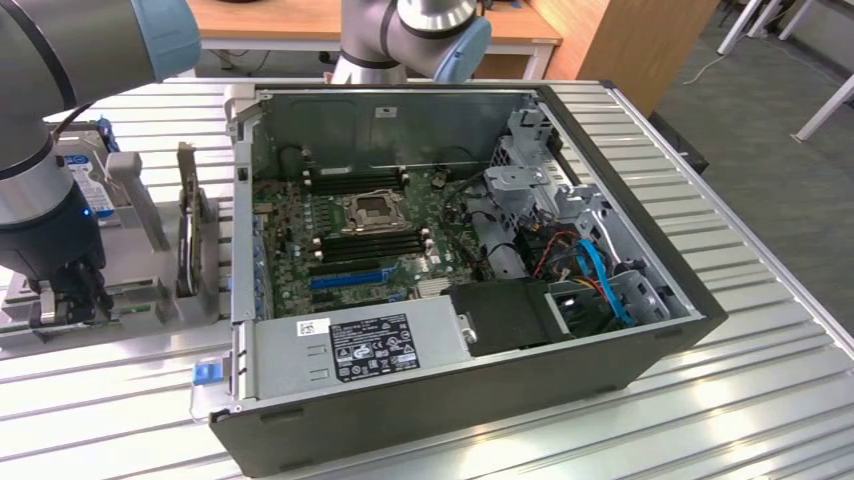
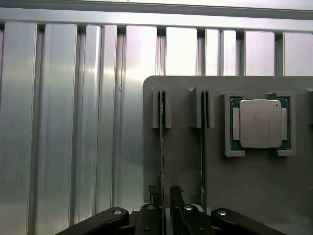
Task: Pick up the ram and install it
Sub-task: 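Pick up the ram and move it above insertion slot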
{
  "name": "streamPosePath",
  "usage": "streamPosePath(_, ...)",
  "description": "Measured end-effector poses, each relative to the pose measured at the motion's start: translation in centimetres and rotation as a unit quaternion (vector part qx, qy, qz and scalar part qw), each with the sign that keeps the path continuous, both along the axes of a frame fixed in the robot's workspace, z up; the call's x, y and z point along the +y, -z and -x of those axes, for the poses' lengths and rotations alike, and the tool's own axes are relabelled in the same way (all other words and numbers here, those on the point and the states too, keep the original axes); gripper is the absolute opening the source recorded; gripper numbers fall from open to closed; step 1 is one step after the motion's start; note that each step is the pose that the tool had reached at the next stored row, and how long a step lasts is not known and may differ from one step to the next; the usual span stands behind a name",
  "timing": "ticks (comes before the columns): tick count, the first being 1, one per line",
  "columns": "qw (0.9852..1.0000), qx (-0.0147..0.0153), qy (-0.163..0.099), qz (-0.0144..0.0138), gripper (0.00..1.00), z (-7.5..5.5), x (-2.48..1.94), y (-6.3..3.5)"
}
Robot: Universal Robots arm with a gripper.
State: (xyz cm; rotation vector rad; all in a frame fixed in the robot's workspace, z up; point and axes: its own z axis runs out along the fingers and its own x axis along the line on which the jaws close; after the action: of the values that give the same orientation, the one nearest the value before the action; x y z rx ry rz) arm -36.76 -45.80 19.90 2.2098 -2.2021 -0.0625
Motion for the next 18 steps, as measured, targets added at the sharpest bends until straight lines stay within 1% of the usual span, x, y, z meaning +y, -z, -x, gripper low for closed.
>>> streamPosePath(8,1.0000,-0.0001,0.000,0.0000,0.21,0.00,-0.10,0.00)
streamPosePath(18,1.0000,0.0000,-0.002,0.0000,0.21,0.00,-0.13,0.00)
